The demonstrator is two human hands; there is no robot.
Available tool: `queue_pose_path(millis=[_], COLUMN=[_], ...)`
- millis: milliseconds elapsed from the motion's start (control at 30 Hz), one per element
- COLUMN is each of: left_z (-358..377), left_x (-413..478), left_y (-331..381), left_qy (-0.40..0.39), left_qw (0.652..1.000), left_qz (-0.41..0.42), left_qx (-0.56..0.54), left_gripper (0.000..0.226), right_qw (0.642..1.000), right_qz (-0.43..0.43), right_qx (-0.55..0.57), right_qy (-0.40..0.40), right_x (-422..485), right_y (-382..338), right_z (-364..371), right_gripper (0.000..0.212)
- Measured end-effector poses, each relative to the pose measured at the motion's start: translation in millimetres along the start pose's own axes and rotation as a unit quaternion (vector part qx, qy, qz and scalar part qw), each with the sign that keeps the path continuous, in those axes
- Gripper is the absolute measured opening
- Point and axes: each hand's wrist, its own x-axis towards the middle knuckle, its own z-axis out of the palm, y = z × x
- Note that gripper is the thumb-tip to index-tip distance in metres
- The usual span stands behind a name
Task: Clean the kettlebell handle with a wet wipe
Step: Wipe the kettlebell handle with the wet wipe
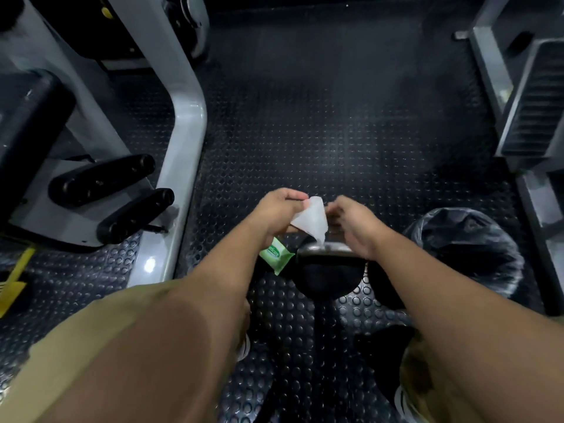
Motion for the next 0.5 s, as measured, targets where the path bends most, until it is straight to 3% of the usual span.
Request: queue_pose_path(millis=[67,200,267,367,433,500], left_z=[-2.6,-6.9,-7.8,-1.1,11.9,25.6], left_x=[-2.0,-4.6,-7.5,-5.1,2.1,10.4], left_y=[13.0,14.8,5.6,-9.9,-17.3,-26.6], left_qy=[-0.009,-0.007,-0.038,-0.115,-0.143,-0.146], left_qw=[0.998,0.957,0.907,0.819,0.752,0.723], left_qz=[0.03,0.114,0.145,0.16,0.166,0.166], left_qx=[0.055,0.266,0.395,0.539,0.622,0.655], left_gripper=[0.013,0.012,0.012,0.028,0.041,0.044], right_qw=[0.996,0.985,0.982,0.978,0.968,0.957], right_qz=[0.007,0.009,0.056,0.14,0.153,0.139], right_qx=[0.058,0.17,0.175,0.097,0.088,0.048], right_qy=[-0.069,0.005,0.047,0.117,0.181,0.25], right_x=[-14.9,-27.8,-31.6,-36.5,-26.5,-14.7], right_y=[-2.5,29.0,59.7,104.3,129.3,141.6], right_z=[2.2,1.0,-1.7,1.8,0.6,-0.7], right_gripper=[0.027,0.031,0.028,0.024,0.024,0.026])
